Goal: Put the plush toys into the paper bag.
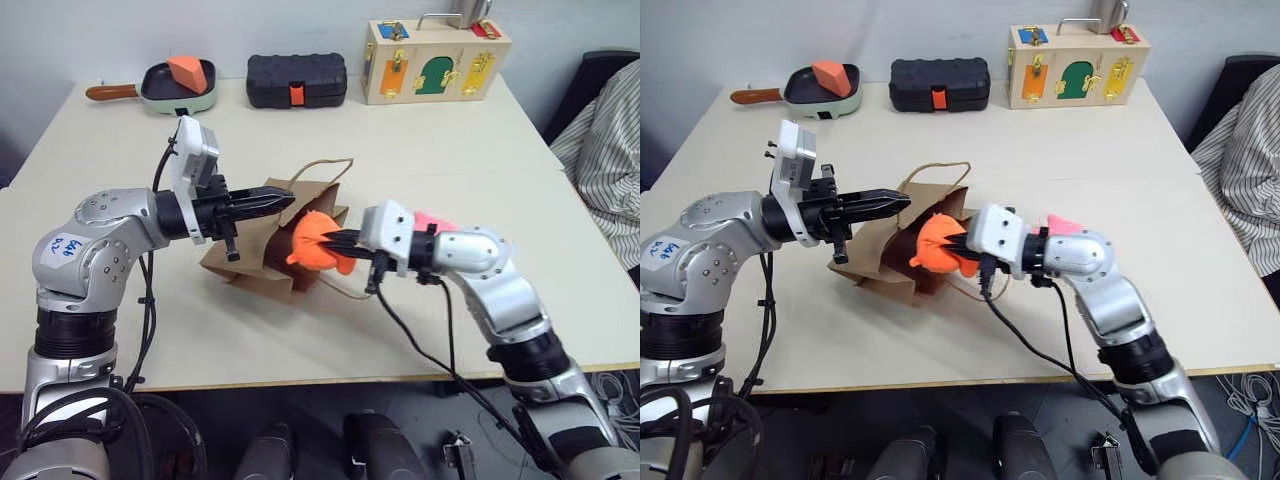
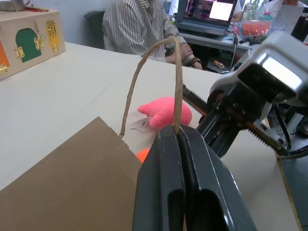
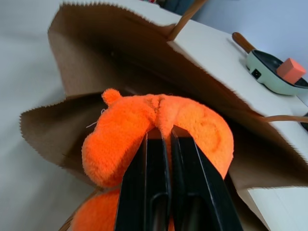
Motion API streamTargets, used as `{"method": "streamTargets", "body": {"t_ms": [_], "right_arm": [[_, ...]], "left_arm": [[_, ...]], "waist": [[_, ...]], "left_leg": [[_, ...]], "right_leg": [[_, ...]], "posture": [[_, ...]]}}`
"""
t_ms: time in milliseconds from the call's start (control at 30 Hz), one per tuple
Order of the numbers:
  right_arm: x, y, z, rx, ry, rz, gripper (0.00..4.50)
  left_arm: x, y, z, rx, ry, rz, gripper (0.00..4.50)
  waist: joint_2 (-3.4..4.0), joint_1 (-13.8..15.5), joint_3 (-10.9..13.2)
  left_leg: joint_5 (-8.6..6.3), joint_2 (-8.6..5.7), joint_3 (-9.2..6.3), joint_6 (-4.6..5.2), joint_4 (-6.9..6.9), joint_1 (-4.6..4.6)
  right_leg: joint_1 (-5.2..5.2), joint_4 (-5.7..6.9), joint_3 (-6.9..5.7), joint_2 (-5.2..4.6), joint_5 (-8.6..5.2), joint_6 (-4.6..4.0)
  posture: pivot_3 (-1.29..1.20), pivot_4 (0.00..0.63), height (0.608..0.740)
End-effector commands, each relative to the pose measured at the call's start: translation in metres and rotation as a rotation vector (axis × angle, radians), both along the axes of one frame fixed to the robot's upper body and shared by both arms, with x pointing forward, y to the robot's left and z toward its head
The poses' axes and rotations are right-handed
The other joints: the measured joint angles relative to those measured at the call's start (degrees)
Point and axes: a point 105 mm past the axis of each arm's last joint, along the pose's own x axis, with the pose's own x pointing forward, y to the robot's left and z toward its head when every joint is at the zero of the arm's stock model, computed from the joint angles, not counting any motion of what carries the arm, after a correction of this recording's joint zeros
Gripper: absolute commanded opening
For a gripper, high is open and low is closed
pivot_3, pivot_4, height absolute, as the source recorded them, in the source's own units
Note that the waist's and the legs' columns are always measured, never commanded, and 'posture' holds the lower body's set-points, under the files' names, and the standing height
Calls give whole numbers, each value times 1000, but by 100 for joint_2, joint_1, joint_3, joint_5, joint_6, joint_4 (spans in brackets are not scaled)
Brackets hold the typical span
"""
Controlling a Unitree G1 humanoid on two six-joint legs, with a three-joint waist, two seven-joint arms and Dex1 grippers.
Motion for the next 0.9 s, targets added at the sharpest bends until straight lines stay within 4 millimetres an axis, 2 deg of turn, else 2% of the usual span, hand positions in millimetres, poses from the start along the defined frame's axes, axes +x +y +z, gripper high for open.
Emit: {"method": "streamTargets", "body": {"t_ms": [33, 300, 467, 567, 667, 767, 900], "right_arm": [[5, 19, 2, -36, -114, 33, 15], [10, 65, 2, -73, -170, 122, 15], [24, 96, -12, -6, -60, 82, 15], [35, 104, -13, 28, -35, 36, 15], [41, 103, -14, 43, -19, 14, 690], [37, 95, -12, 64, 4, 34, 1742], [19, 67, -1, 137, 72, 100, 3180]], "left_arm": [[-7, -5, 13, -4, -51, -32, 0], [-9, -6, 13, -8, -43, -44, 0], [-10, -8, 14, -13, -42, -48, 0], [-10, -9, 15, -16, -43, -47, 0], [-10, -8, 16, -17, -45, -41, 0], [-10, -6, 16, -15, -45, -34, 0], [-8, -2, 14, -16, -41, -14, 0]], "waist": [[0, -9, 0], [0, -54, 0], [0, -168, 0], [0, -191, 0], [0, -182, 0], [0, -182, 0], [0, -167, 0]], "left_leg": [[0, 0, 0, 0, 0, 0], [2, 1, 0, -3, 1, 0], [4, 2, -5, -7, -2, 4], [4, 2, -6, -7, -1, 6], [4, 2, -11, -7, 0, 6], [4, 1, -14, -7, 1, 6], [4, 1, -19, -7, 2, 6]], "right_leg": [[-1, 0, 0, 0, 0, 0], [-5, 7, -6, 1, 0, 0], [-5, 17, -13, 1, 0, 0], [-6, 21, -14, 1, 0, 0], [-5, 23, -17, 1, 0, 0], [-3, 24, -17, 0, 0, 0], [-3, 26, -17, -1, 0, 0]], "posture": [[0, 150, 740], [0, 150, 740], [0, 150, 740], [0, 150, 740], [0, 150, 740], [0, 150, 740], [0, 150, 740]]}}
